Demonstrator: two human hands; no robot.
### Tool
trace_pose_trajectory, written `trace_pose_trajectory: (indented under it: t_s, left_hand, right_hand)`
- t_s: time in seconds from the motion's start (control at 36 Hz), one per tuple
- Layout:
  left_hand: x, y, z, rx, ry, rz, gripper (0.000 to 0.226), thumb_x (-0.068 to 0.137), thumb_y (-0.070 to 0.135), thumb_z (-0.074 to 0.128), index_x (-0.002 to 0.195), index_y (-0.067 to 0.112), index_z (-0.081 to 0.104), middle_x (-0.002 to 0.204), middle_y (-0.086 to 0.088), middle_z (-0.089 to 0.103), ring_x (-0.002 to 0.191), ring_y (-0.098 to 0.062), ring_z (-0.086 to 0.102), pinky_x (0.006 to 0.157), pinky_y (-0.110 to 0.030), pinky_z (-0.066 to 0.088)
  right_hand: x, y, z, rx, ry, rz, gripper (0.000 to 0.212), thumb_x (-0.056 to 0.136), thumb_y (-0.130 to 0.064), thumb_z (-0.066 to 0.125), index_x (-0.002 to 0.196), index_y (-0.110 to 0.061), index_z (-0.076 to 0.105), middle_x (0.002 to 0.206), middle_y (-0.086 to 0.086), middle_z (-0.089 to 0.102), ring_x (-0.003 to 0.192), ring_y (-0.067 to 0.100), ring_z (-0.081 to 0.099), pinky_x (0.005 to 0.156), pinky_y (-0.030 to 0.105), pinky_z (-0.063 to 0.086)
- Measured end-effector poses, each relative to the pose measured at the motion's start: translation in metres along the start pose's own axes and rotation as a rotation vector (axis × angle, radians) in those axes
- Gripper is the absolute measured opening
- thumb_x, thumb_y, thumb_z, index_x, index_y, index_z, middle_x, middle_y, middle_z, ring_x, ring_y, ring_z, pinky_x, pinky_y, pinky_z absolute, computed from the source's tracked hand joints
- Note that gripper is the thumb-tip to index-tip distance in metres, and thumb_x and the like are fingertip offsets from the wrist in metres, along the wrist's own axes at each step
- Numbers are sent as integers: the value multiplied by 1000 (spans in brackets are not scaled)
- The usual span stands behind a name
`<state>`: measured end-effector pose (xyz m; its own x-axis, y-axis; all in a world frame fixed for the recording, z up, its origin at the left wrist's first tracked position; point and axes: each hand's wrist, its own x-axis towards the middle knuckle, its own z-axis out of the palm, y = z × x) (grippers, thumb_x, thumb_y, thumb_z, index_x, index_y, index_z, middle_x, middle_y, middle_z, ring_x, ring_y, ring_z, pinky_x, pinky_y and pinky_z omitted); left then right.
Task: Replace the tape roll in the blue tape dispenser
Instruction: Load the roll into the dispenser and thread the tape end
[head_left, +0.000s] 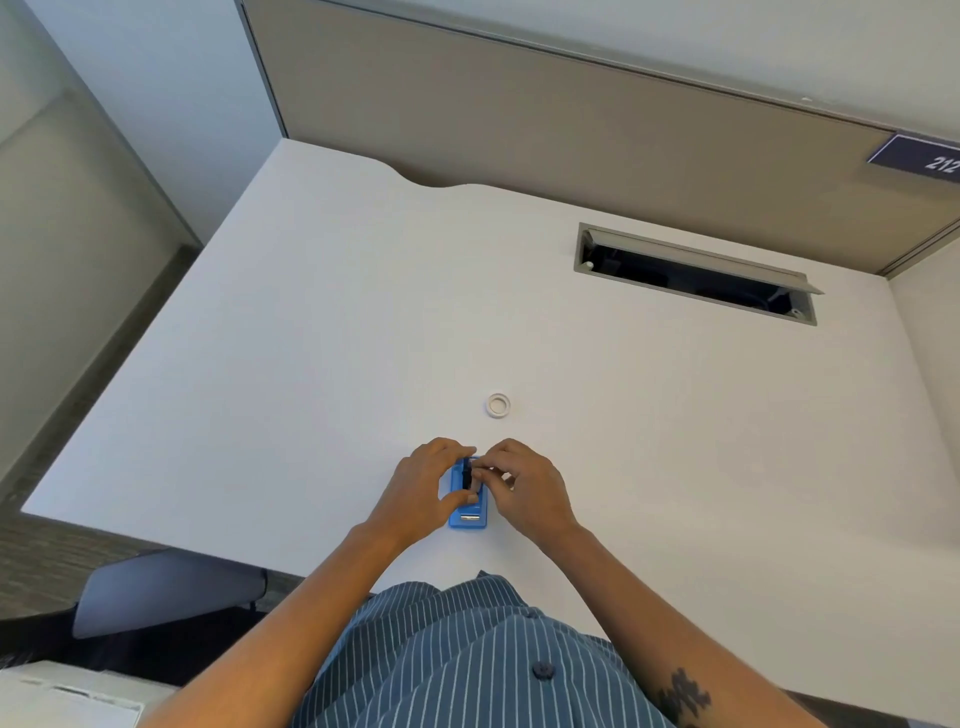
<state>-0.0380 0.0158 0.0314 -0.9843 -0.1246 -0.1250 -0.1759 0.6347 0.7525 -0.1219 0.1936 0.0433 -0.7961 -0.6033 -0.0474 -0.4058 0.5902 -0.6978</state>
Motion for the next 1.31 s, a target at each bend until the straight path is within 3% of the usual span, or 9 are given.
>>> trace_pose_trajectory:
  t_s: [0.19,0.36,0.67,0.89,1.08,1.31]
  left_hand:
    - [0,2,1,-21,20,22,40,91,29,81,128,18,68,126,1,68,115,-20,64,105,-45,53]
    - [0,2,2,-21,26,28,38,90,30,81,125,18,70,124,-1,69,112,-20,65,103,-45,55]
    - [2,-1,4,2,27,38,38,91,28,80,126,20,70,128,2,68,116,-19,64,104,-45,53]
    - [2,-1,5,13,22,23,37,91,30,80,125,19,70,127,0,68,114,-21,65,104,-46,53]
    - [3,0,4,35,16,18,36,91,30,80,125,20,71,128,1,69,114,-21,65,105,-46,53]
    - [2,1,4,31,20,14,38,90,29,81,125,21,70,128,2,69,114,-20,65,105,-46,53]
  right_hand:
    - [1,-1,0,-20,4,-3,11,99,-11,71,103,-16,80,99,-5,71,80,18,67,70,43,60]
    - [0,0,-1,-11,-38,6,8,96,-19,77,104,-19,79,102,-7,70,81,12,68,73,43,62]
    - [0,-5,-2,-125,-1,-31,10,95,-19,77,102,-24,84,94,-10,74,73,5,59,64,24,49]
    - [3,-12,-3,-272,8,-125,11,100,-15,69,98,-18,80,90,-2,72,77,20,69,59,40,58]
    - [4,-12,1,-374,-38,-135,4,98,-8,70,99,-10,73,94,4,68,76,25,67,53,39,54]
    - [7,-11,3,-387,-135,-94,5,103,-11,62,107,-12,64,106,3,63,79,23,63,56,35,44]
